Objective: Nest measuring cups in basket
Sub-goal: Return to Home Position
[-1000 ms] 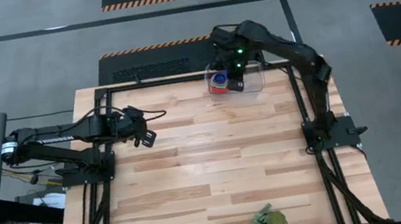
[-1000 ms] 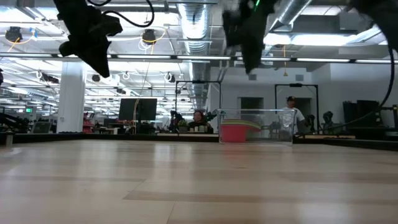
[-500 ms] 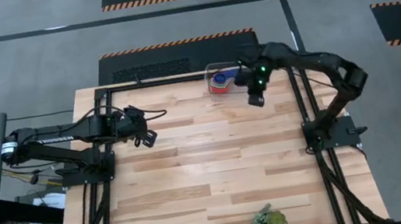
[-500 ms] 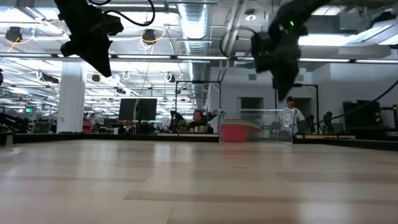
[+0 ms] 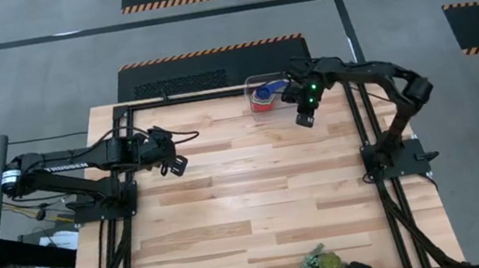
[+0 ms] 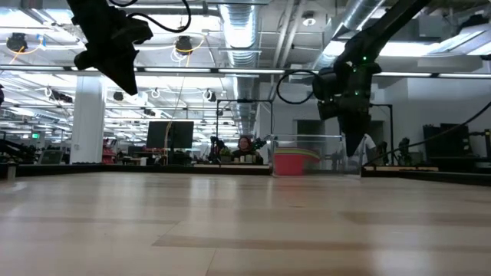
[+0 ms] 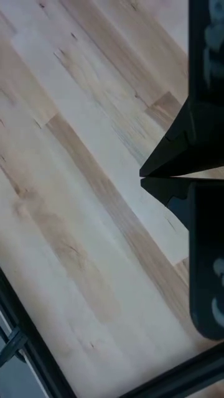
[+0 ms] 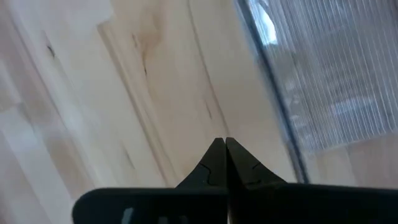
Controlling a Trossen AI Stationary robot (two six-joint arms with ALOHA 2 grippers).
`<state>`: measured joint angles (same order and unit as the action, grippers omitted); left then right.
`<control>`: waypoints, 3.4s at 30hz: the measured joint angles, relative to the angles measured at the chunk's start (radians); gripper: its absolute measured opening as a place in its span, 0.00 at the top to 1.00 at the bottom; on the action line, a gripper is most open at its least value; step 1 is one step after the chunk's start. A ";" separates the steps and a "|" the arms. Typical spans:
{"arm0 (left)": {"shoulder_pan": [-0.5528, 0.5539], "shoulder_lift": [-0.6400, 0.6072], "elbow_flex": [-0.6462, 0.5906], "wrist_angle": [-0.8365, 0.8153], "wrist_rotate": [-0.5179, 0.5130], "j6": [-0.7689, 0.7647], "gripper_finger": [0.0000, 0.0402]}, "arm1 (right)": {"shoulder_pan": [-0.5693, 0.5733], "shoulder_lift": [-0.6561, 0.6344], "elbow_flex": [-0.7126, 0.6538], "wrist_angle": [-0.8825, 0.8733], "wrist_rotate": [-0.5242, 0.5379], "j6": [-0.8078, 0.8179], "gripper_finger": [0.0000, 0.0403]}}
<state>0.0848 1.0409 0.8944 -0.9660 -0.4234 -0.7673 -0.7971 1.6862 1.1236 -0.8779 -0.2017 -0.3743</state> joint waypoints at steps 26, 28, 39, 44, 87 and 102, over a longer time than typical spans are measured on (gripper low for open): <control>0.000 0.000 0.000 0.000 -0.051 0.008 1.00 | 0.206 -0.363 0.001 -0.091 -0.014 0.244 0.98; 0.000 0.000 0.000 0.000 -0.083 0.007 1.00 | 0.237 -0.406 0.001 -0.084 -0.014 0.305 0.97; -0.001 0.000 0.000 -0.025 0.155 0.003 1.00 | 0.380 -0.519 0.001 -0.116 -0.026 0.579 0.90; -0.003 0.000 0.000 -0.052 0.251 0.050 1.00 | 0.445 -0.555 0.001 -0.050 -0.258 0.496 0.90; 0.032 -0.557 -0.818 1.428 0.534 0.327 1.00 | 0.716 -1.186 -0.931 1.110 -0.165 0.657 0.90; 0.143 -0.557 -0.883 1.586 0.613 0.348 1.00 | 0.640 -1.249 -0.970 1.090 -0.162 0.605 0.90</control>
<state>0.2275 0.4839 0.0109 0.6201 0.1894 -0.4196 -0.1569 0.4374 0.1532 0.2119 -0.3637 0.2302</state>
